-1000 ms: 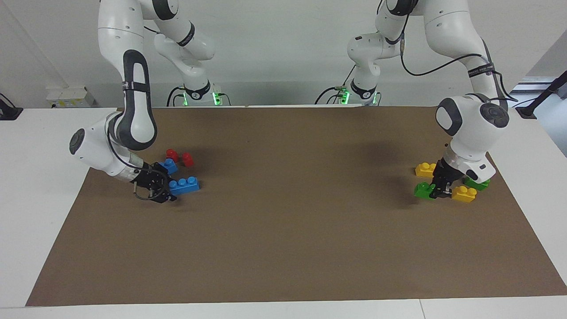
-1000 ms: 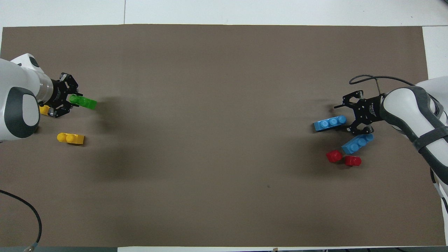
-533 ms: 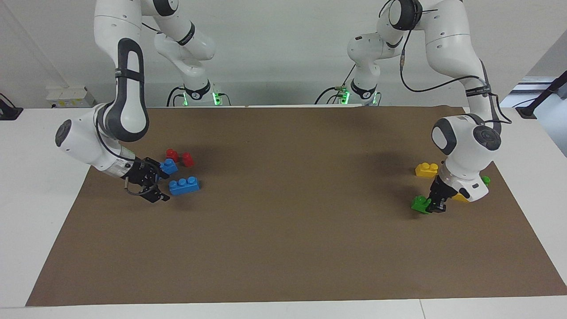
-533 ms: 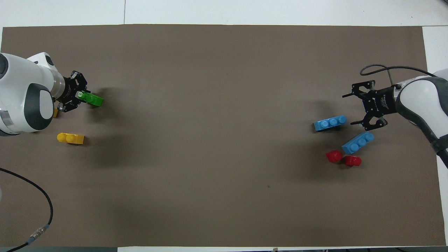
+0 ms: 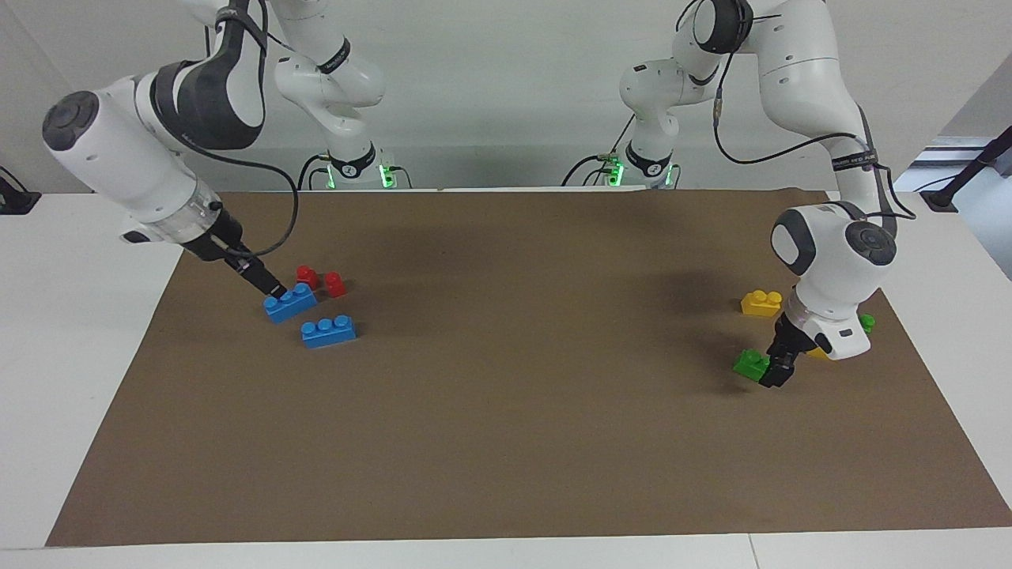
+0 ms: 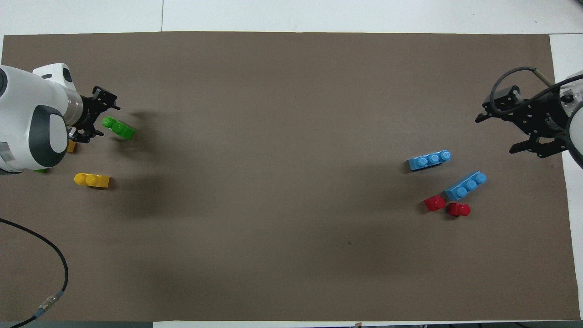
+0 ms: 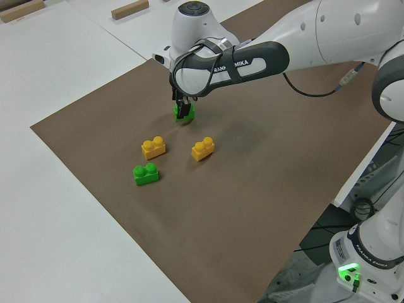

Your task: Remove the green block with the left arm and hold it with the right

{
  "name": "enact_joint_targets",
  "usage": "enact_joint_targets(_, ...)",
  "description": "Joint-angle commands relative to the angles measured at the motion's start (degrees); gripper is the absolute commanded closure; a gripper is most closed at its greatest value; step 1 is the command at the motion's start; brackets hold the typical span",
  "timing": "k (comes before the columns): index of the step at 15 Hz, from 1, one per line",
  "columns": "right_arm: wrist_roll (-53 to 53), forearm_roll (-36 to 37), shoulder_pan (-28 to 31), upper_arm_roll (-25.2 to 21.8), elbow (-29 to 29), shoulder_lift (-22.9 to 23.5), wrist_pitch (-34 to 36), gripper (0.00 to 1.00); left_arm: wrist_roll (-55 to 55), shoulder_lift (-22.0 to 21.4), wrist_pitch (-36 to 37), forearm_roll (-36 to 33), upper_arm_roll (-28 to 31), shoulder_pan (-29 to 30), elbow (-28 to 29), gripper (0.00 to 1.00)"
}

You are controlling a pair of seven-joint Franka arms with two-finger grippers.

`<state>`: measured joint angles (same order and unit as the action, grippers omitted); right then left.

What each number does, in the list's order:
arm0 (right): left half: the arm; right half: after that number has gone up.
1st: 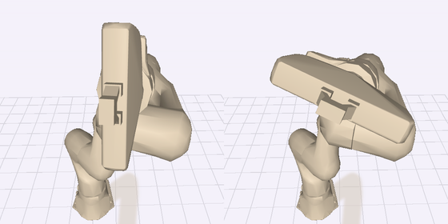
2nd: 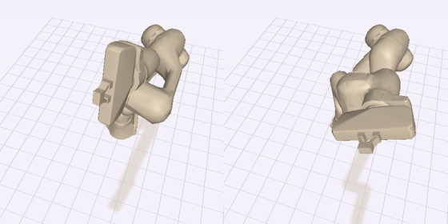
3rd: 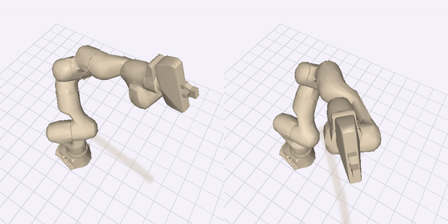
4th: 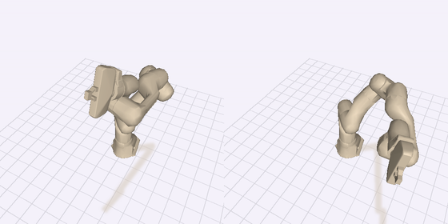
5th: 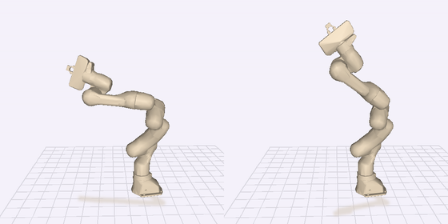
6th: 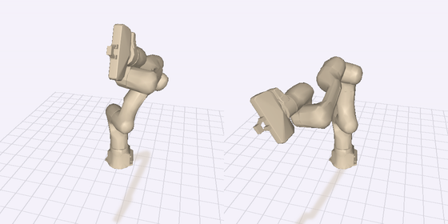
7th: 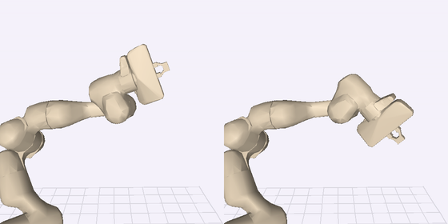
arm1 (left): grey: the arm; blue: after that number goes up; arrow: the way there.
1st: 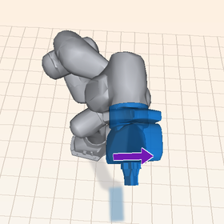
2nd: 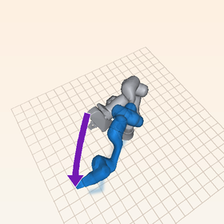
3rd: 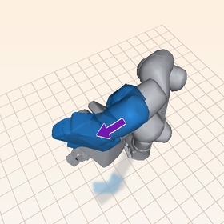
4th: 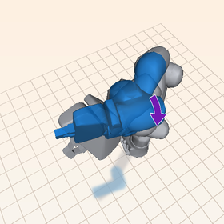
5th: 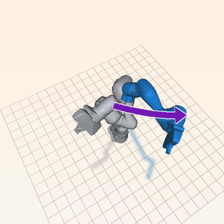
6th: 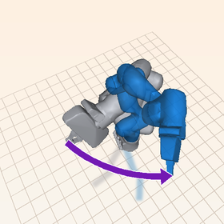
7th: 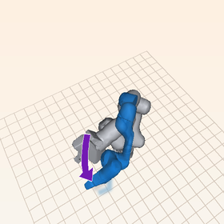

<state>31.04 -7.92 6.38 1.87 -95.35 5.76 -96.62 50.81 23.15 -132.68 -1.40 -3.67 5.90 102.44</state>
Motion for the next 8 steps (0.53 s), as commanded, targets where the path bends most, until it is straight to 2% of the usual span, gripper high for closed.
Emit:
enact_joint_targets(1, -10.44, 5.45, -1.64, 0.32, 0.52, -4.34, 2.39, 0.00, -5.17, -4.33, 3.39, -1.67, -0.02, -0.02, 0.05, 0.00)
enact_joint_targets(4, -18.70, 5.89, -1.81, 0.41, 4.37, -4.80, 5.11, 0.00, -9.66, -8.46, 9.26, -1.85, -0.37, -0.10, -0.57, 0.00)
enact_joint_targets(8, -24.44, 8.71, -1.90, 0.67, 5.79, -4.18, 4.68, 0.00, -24.69, -14.00, 20.51, -1.76, -0.63, -0.10, -2.77, 0.00)
